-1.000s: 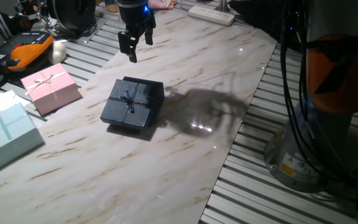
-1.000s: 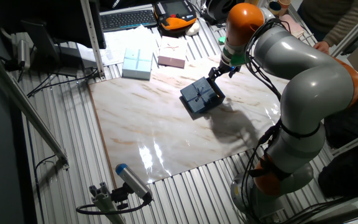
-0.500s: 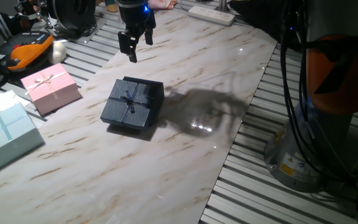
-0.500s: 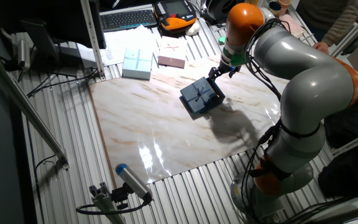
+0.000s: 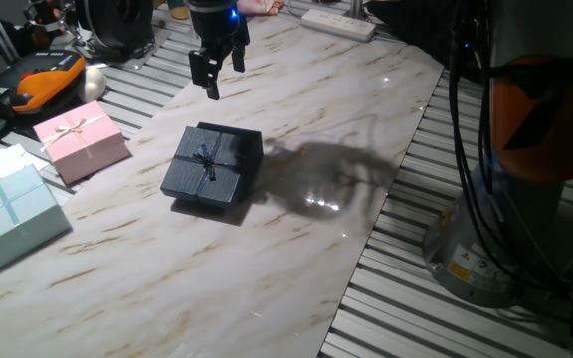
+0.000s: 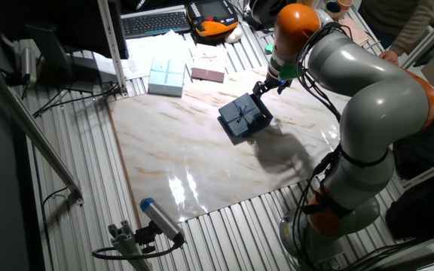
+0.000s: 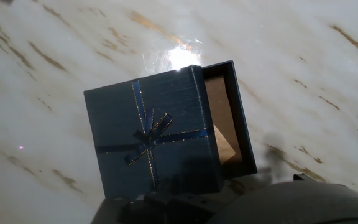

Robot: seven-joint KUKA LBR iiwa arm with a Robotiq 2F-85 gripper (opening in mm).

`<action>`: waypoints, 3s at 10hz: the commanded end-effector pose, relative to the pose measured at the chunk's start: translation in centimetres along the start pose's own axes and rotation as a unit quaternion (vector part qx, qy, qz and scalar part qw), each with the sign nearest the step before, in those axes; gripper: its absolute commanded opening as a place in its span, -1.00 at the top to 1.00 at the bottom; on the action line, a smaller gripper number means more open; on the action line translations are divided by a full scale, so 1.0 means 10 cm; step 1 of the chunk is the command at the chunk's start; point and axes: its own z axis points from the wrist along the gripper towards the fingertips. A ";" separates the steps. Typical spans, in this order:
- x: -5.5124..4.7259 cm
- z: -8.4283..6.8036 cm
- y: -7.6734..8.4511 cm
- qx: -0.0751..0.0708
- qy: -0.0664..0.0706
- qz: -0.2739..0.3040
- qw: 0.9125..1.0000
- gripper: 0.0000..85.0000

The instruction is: Slide the outer casing onto the gift box

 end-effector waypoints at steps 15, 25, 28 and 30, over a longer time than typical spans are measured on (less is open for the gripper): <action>0.01 0.00 0.00 0.006 0.094 0.052 0.994 1.00; 0.02 0.00 0.00 0.007 0.086 0.046 0.995 1.00; 0.02 0.00 0.00 0.012 0.027 0.057 0.998 1.00; 0.02 0.00 0.00 -0.018 0.024 0.086 0.996 1.00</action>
